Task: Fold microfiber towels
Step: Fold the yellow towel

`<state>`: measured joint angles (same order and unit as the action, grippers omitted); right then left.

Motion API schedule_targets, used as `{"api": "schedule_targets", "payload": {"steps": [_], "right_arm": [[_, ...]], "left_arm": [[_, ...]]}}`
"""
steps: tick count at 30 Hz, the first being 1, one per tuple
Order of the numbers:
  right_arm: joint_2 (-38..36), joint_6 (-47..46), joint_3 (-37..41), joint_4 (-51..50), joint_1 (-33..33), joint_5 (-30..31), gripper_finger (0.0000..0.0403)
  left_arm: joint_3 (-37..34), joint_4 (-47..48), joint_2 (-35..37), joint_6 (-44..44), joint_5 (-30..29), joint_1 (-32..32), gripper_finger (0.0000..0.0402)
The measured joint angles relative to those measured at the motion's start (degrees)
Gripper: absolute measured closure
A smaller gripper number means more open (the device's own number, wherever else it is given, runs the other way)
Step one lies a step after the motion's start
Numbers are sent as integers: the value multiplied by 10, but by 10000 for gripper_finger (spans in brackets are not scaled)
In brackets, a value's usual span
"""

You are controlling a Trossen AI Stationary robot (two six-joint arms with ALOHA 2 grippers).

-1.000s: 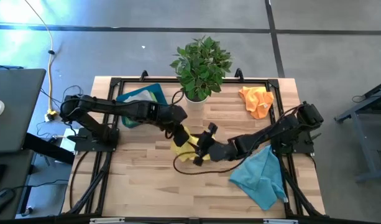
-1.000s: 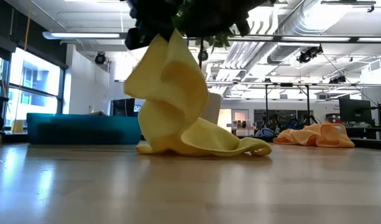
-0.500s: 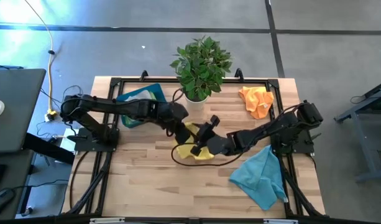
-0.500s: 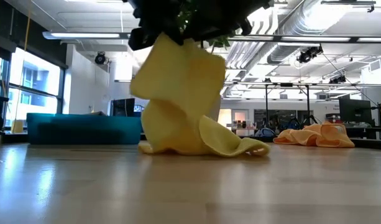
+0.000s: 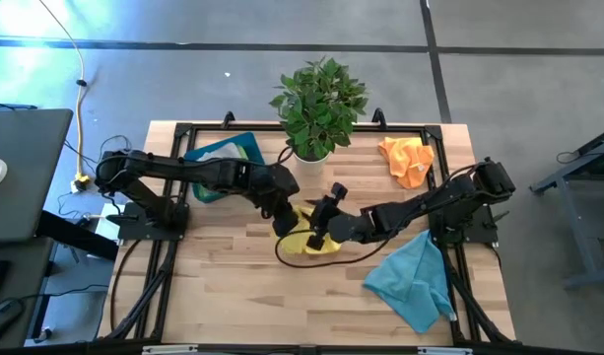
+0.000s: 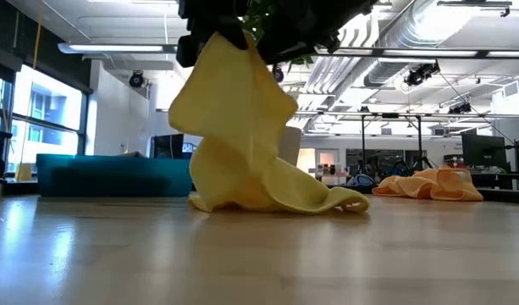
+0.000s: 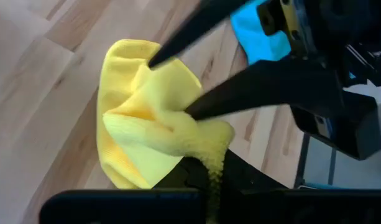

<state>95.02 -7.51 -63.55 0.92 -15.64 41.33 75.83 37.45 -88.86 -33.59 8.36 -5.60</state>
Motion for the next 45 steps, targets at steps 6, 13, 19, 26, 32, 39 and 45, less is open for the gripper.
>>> {"api": "schedule_targets", "payload": {"steps": [6, 13, 19, 26, 32, 39, 45], "right_arm": [[0, 0, 0, -11, -1, -3, 261], [-34, -6, -10, -20, -2, -46, 261], [-35, -46, -10, -22, -5, -71, 261], [-35, -52, -9, -79, -11, -33, 261], [-34, -68, -9, -47, -13, -62, 261], [-32, -80, -9, -28, -13, -46, 261], [-14, -75, -9, -18, -14, -21, 261]], "left_arm": [[0, 0, 0, 4, -1, 0, 401], [0, 0, 0, 8, -8, -1, 401], [0, 1, 0, -2, -14, -11, 401], [0, 10, 0, -2, -16, -20, 401], [0, 19, 0, -2, -22, -23, 401], [0, 18, 0, -7, -44, -26, 401], [0, 14, 0, -17, -46, -26, 401]]}}
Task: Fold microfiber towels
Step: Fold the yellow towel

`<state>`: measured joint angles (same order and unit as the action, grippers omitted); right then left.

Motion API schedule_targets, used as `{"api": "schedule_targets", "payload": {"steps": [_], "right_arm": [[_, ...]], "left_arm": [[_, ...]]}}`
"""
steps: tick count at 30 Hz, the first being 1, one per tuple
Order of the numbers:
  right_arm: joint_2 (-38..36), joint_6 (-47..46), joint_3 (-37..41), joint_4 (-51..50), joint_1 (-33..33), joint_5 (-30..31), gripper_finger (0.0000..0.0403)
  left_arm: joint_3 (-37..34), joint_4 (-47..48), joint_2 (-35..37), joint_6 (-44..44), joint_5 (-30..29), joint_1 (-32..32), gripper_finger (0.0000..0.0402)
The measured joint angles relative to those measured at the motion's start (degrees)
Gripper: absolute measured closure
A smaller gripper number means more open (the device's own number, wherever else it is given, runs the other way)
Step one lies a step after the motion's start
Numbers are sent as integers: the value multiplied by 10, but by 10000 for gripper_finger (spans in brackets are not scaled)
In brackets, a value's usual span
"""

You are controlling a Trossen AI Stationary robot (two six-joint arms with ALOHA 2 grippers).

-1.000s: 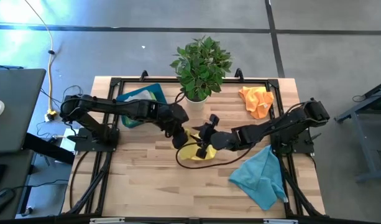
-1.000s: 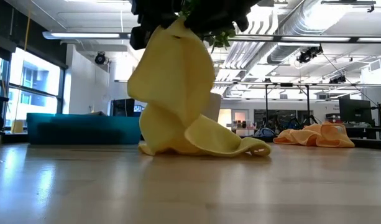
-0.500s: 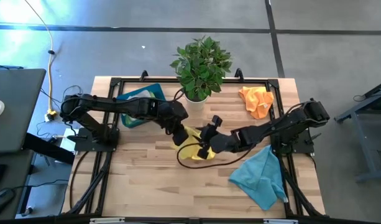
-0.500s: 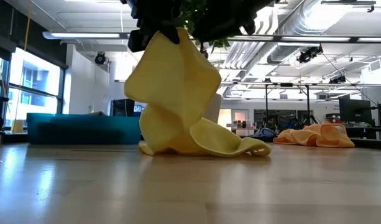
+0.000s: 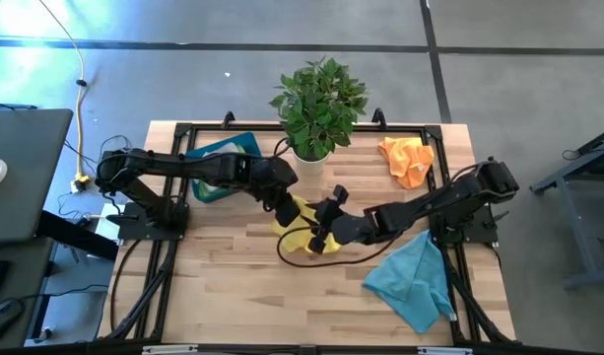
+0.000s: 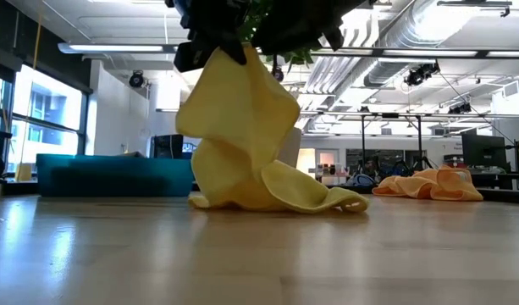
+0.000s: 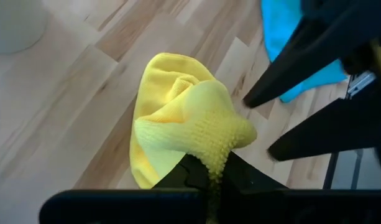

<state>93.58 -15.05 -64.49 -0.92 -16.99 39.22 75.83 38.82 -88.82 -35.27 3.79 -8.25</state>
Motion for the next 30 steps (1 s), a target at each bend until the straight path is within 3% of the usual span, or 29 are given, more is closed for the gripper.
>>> {"api": "schedule_targets", "payload": {"steps": [3, 8, 30], "right_arm": [[9, -4, 0, 16, 0, 0, 261], [12, 12, 0, 22, -6, 60, 261], [13, 91, 0, -30, 1, 129, 261]], "left_arm": [[0, -1, 0, -1, -3, 0, 401], [0, -1, 0, -1, -6, 0, 401], [0, -27, 0, -1, 11, 0, 401]]}}
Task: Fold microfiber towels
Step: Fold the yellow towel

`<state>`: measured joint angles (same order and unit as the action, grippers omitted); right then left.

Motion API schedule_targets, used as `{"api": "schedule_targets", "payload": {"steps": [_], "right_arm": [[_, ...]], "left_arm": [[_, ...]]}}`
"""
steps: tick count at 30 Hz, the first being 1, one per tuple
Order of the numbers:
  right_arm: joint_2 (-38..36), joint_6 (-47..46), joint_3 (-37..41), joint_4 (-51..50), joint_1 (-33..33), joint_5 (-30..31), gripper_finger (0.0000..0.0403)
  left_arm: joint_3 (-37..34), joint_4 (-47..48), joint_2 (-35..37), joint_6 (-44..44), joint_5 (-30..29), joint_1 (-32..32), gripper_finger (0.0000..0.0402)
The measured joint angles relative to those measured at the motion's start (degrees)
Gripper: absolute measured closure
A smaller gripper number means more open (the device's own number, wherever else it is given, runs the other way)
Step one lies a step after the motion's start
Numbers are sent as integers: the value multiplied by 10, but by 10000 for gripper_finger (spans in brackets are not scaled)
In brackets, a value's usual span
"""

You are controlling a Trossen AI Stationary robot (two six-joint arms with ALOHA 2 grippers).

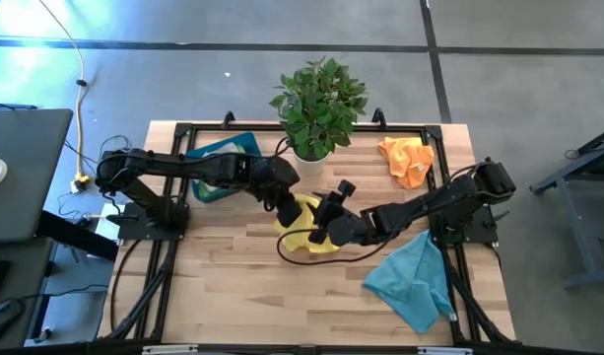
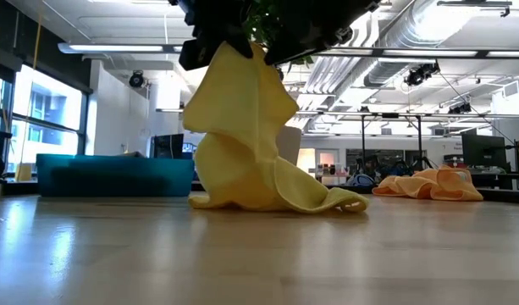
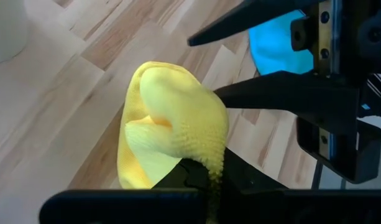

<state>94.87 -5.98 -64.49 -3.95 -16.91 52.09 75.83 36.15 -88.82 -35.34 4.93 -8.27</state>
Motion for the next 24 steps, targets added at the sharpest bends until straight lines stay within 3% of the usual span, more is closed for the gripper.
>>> {"api": "schedule_targets", "payload": {"steps": [24], "right_arm": [[0, -96, 17, -50, 1, -43, 261]], "left_arm": [[0, -42, 0, 45, 66, 37, 402]]}}
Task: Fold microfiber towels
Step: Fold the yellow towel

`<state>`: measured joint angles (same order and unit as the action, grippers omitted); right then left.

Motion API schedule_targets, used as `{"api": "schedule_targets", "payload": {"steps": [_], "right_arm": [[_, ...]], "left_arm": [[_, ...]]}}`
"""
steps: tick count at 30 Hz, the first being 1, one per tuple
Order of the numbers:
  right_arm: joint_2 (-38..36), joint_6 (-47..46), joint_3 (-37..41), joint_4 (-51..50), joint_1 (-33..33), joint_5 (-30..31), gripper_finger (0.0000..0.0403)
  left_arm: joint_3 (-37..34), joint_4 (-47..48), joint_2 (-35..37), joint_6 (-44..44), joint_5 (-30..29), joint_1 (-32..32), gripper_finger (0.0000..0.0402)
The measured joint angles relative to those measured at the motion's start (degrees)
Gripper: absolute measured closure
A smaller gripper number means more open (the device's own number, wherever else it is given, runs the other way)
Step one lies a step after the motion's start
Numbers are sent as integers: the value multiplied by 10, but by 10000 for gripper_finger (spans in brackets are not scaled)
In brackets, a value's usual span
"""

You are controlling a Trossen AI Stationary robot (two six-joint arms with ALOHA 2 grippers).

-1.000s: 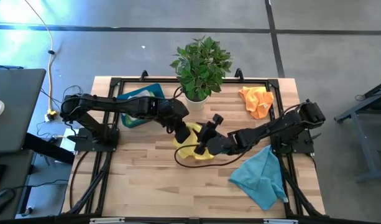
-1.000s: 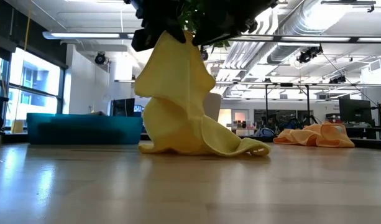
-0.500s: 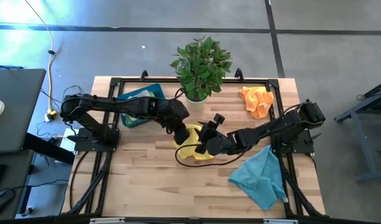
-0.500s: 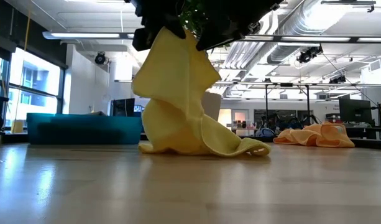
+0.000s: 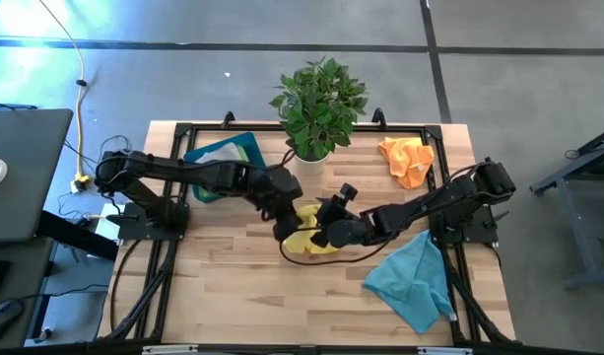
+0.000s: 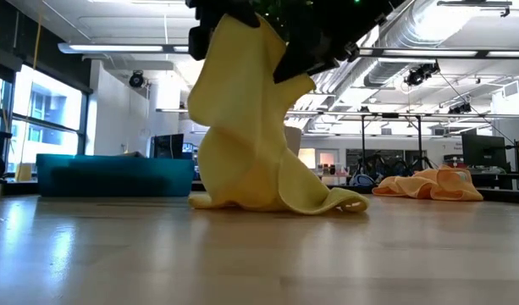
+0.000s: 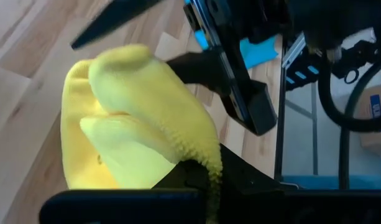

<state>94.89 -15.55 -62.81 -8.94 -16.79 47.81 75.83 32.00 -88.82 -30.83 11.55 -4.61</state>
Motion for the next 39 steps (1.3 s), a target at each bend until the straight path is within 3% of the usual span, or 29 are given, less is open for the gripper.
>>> {"api": "schedule_targets", "payload": {"steps": [8, 20, 26, 31, 39], "right_arm": [[0, 10, 0, -16, -2, -18, 294], [0, 4, 0, -16, -2, -88, 398], [0, -55, 0, -21, -2, -154, 401], [-3, -124, 0, -38, -2, -216, 402], [-17, -253, 0, -98, -3, -327, 402]], "left_arm": [[0, 4, 0, -1, 0, 7, 402], [0, 15, 0, -3, -2, 6, 402], [0, 21, -7, 15, -10, 14, 396], [1, 34, -18, 29, -78, 29, 378], [0, 17, -78, 76, -109, 51, 351]]}}
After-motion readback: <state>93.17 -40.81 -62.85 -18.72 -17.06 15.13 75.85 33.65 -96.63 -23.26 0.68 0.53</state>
